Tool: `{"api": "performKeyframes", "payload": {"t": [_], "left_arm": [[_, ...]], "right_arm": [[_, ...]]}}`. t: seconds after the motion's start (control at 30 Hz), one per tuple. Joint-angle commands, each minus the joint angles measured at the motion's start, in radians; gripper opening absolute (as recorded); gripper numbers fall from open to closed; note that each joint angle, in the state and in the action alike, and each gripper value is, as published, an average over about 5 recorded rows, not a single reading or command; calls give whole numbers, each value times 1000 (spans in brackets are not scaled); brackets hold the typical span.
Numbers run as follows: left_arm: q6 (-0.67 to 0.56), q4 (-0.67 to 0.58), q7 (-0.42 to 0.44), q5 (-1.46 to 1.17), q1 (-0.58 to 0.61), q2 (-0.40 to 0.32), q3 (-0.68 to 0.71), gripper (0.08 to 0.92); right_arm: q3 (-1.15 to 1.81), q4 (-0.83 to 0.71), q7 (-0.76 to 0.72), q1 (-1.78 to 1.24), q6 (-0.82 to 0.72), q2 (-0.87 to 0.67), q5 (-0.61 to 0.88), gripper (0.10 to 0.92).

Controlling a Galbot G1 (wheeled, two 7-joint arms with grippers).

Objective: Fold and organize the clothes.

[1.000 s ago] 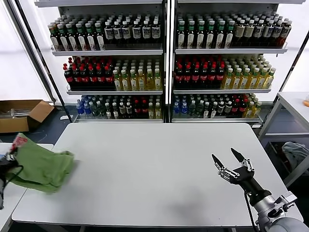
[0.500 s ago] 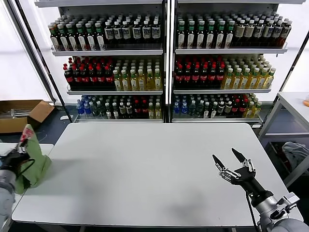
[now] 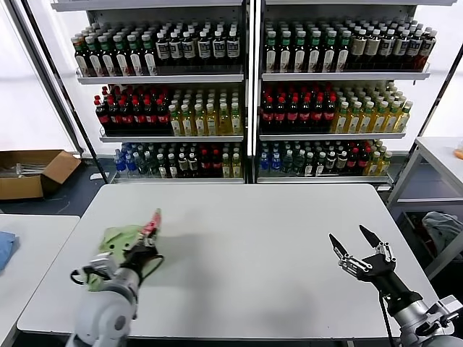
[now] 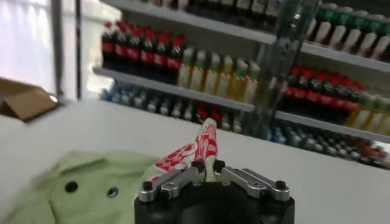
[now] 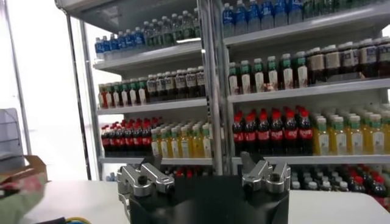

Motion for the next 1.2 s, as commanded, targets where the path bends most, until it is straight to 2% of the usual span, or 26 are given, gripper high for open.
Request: {"api": "performKeyframes", "payload": {"t": [0.03,0.23,0.33,0.43,0.6,0.7,0.97,1.1,1.2], "left_arm": [[-9,40,-63,-253,-102,-150,262,124],[-67,61,0,-263,-118,-175,290,124],[-85,39,39,-241,-100,-169,293,159],[-123,9,116,-191,-71,-145,271,241],[-231,-52,318,-47,-15,-95,170,388],[-258,-57,380,57,5,-58,75,474],[-266,7,413,338,40,56,-200,700],[-267,-9,407,327,74,60,-263,798],[-267,-20,403,324,89,39,-269,819]], "right_arm": [[-5,23,12,-33,-14,7,-38,823],[-89,29,52,-8,-36,7,-81,823],[-154,27,100,19,-67,-2,-112,823],[-223,20,160,64,-125,-15,-109,823],[-403,-24,261,197,-234,-34,-32,823],[-549,-91,302,293,-279,-33,-39,823],[-908,-347,408,557,-397,45,-136,823],[-975,-441,421,643,-416,77,-134,823],[-1001,-489,396,688,-409,94,-134,823]]}}
